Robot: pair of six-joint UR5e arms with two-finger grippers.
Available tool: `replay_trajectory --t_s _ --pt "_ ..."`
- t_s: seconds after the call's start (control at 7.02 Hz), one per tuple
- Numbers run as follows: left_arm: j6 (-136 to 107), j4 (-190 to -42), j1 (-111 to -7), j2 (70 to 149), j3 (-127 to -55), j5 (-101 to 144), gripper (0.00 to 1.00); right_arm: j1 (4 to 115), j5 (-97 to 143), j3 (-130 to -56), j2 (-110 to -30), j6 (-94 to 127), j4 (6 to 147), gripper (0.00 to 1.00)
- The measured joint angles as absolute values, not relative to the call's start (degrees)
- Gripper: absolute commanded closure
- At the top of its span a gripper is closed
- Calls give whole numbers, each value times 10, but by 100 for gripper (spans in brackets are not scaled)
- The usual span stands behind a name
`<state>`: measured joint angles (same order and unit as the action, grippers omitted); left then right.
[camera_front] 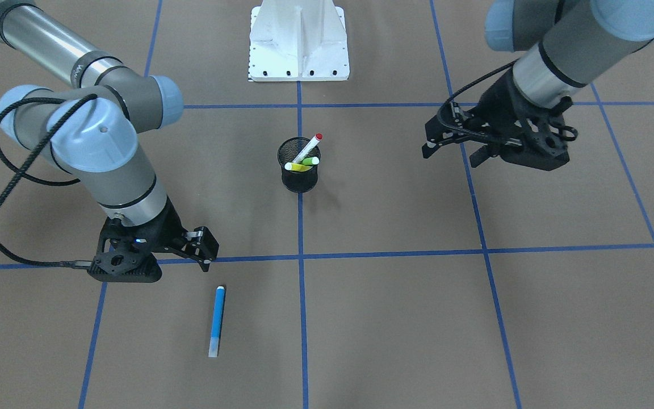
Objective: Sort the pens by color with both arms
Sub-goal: 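Set the blue marker down farther from the robot and release it, then lower the left gripper onto the cup and grasp the red-capped white marker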
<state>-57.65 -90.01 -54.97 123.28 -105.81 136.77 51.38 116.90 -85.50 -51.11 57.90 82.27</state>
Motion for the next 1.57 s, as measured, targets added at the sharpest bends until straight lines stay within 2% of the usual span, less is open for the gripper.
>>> replay_trajectory --t_s 0.43,0.57,0.71,0.85,1.0,1.14,1.57 --pt "-644 -838 -435 1308 -1034 1304 0 549 1231 -958 -562 453 994 1" --pt "-647 -838 -414 1326 -1007 1300 3 551 1234 -982 -582 427 1020 1" --pt "-645 -840 -399 1352 -966 1300 18 551 1235 -993 -594 411 1030 1" --pt "-631 -841 -386 1373 -929 1301 23 552 1236 -997 -600 404 1033 1" --pt "-602 -840 -377 1379 -909 1304 34 552 1236 -999 -602 402 1034 1" --pt "-580 -839 -370 1378 -898 1305 51 553 1236 -1000 -602 401 1034 1" --pt "-566 -838 -359 1377 -894 1339 54 552 1236 -1000 -603 401 1034 1"
